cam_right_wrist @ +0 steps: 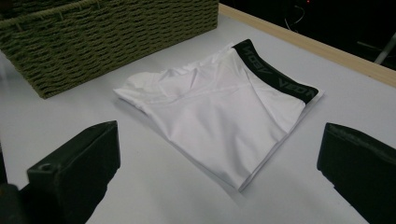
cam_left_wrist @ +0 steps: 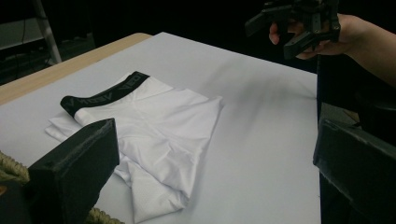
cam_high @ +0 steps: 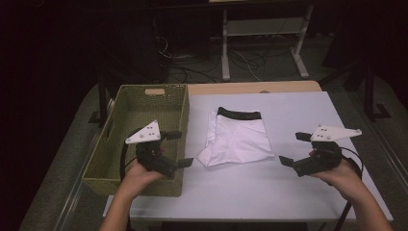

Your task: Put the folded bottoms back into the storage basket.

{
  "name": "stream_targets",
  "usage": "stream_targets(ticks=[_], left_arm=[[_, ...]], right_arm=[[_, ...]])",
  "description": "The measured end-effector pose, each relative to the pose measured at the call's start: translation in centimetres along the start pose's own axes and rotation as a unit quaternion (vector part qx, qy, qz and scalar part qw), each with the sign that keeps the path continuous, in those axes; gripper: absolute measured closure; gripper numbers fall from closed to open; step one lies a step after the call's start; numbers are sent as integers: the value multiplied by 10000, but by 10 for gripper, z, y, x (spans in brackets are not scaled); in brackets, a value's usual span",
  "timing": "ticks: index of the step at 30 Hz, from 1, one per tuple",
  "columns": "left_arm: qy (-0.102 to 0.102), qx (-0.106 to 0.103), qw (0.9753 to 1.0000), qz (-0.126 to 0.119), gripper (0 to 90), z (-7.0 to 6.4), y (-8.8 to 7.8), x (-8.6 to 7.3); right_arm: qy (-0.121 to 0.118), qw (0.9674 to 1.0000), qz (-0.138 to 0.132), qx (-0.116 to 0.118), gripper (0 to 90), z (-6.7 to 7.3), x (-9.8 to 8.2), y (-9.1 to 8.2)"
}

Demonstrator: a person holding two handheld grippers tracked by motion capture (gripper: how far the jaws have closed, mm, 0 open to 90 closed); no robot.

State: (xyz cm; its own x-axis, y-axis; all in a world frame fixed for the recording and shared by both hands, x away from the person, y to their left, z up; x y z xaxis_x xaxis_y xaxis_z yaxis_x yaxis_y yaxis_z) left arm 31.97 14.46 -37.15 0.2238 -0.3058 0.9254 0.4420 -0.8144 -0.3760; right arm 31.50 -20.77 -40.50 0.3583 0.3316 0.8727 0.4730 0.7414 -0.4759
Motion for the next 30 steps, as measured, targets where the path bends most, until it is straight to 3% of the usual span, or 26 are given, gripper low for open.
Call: stream_targets(ticks=[30], left_arm=[[15,-12,10000,-13,2,0,0,0]], right_arm=[[175,9998,43,-98,0,-7,-23,9]])
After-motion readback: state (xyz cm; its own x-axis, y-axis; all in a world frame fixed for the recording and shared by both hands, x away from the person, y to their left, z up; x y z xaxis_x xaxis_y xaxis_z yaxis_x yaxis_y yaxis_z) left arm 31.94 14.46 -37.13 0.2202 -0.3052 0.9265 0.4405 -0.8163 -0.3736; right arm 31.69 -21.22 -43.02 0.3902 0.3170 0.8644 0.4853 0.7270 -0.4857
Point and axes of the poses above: each handheld gripper's, and its own axes: y roughly forward along the jaws, x roughly out of its top, z roughly to its left, the point moved 7 cm from there along y, roughly forward along the jaws, and after that the axes turned 8 degrees about x, right-handed, at the moved point
